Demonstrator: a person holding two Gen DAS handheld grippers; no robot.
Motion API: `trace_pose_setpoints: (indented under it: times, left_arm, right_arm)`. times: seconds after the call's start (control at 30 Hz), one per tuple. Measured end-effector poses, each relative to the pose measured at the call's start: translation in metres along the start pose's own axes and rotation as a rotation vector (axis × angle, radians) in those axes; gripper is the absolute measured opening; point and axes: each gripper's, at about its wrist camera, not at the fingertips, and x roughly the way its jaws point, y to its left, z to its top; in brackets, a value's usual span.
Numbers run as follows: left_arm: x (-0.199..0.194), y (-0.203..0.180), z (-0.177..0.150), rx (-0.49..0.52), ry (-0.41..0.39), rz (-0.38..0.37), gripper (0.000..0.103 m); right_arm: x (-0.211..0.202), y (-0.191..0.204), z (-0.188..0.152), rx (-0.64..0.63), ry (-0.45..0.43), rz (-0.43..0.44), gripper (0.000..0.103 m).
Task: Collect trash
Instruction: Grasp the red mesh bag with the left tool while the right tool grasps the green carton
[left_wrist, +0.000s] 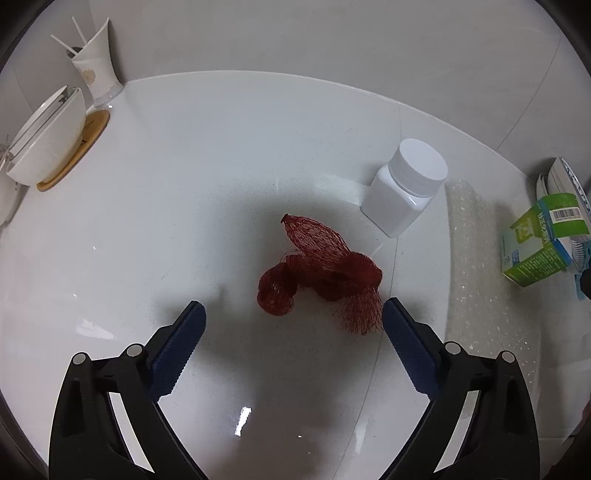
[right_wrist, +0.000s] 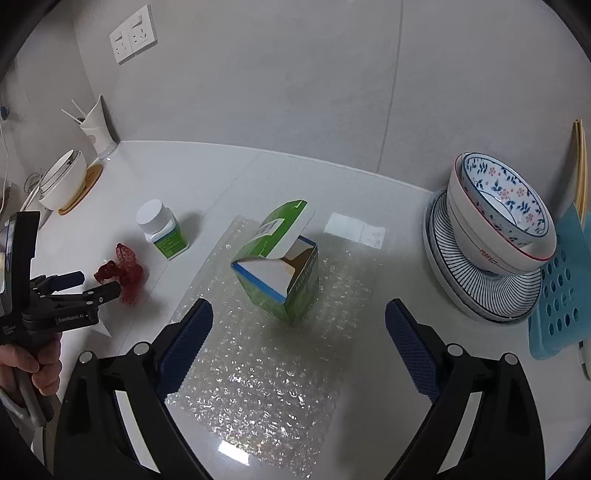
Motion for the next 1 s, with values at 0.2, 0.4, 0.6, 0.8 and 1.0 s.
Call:
trace_pose_setpoints:
  times: [0.2,0.4,0.6,0.8,1.0]
  left_arm:
    - [0.015,-0.011,0.011,0.048,0.008,-0.014,0.091]
    - [0.029,-0.019,0.018,0.059,0.034,-0.036,0.072]
    - [0.028,-0.023,0.017,0.07,0.028,-0.033,0.057]
    - [0.027,-0.023,0.02,0.081,0.025,-0.025,0.039]
    - [0.026,-0.023,0.022,0.075,0.018,-0.04,0.014]
  right_arm:
    - [0.019,0.003,0.007,0.006,0.022,0.011,0.09]
    - [0.031,0.008,0.009,0.01,0.034,0.013,0.086]
    - [0.033,0.009,0.011,0.017,0.031,0.021,0.076]
    - [0.038,0.012,0.013,0.015,0.039,0.02,0.063]
    - [0.04,0.015,0.014,0.009,0.036,0.024,0.049]
